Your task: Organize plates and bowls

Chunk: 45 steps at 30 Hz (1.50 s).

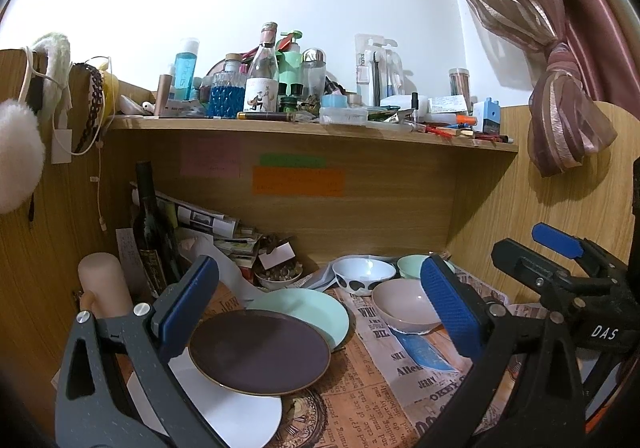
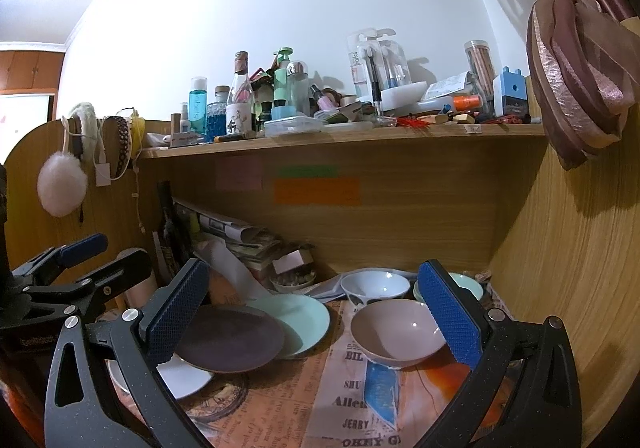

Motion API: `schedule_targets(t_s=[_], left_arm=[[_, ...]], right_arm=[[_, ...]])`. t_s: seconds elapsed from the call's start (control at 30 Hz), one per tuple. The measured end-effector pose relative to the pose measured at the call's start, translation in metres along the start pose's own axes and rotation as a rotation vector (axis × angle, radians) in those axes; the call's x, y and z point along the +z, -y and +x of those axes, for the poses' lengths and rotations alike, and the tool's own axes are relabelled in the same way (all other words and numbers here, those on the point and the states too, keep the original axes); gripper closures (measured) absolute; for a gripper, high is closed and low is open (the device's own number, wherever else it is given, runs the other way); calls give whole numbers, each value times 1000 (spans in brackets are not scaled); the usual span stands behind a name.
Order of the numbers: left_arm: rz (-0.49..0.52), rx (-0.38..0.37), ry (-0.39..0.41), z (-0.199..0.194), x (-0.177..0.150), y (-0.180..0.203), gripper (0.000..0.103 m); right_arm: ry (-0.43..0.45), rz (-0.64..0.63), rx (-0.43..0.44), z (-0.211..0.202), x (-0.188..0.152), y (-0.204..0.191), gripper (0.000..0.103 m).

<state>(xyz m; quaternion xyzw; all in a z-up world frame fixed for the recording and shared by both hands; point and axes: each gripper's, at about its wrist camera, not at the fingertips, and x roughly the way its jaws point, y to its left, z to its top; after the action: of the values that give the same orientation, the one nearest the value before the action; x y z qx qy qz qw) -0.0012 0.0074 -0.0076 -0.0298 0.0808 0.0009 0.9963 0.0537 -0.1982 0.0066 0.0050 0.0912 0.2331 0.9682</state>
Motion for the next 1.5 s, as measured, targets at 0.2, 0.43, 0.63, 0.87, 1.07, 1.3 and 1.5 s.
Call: schedule_targets(t_s=[0.2,0.43,0.63,0.87,1.07,1.3,1.5], left_arm=[[1,1,-1,1,-1,0,0],[-2,-2,-2,1,-1,0,0],[-1,0,-3,1,-1,1,0],[-1,3,-2,1,-1,1,0],[-3,3,-4,2,-1,1,0],[-10,5,-8,5,-2,-1,0],[-12,14,-10,7,-3,-4,0]], right_arm=[[2,2,0,0,0,1,0],[12,3,-2,-3,0,1,0],[16,1,-1,-4,1,-1,0],[18,4,-1,-5,2,-1,0],[21,4,-1,-4,3,-3,0],[23,6,-1,-4,3,-2,0],[37,18,-9,-1,3,-2,0]])
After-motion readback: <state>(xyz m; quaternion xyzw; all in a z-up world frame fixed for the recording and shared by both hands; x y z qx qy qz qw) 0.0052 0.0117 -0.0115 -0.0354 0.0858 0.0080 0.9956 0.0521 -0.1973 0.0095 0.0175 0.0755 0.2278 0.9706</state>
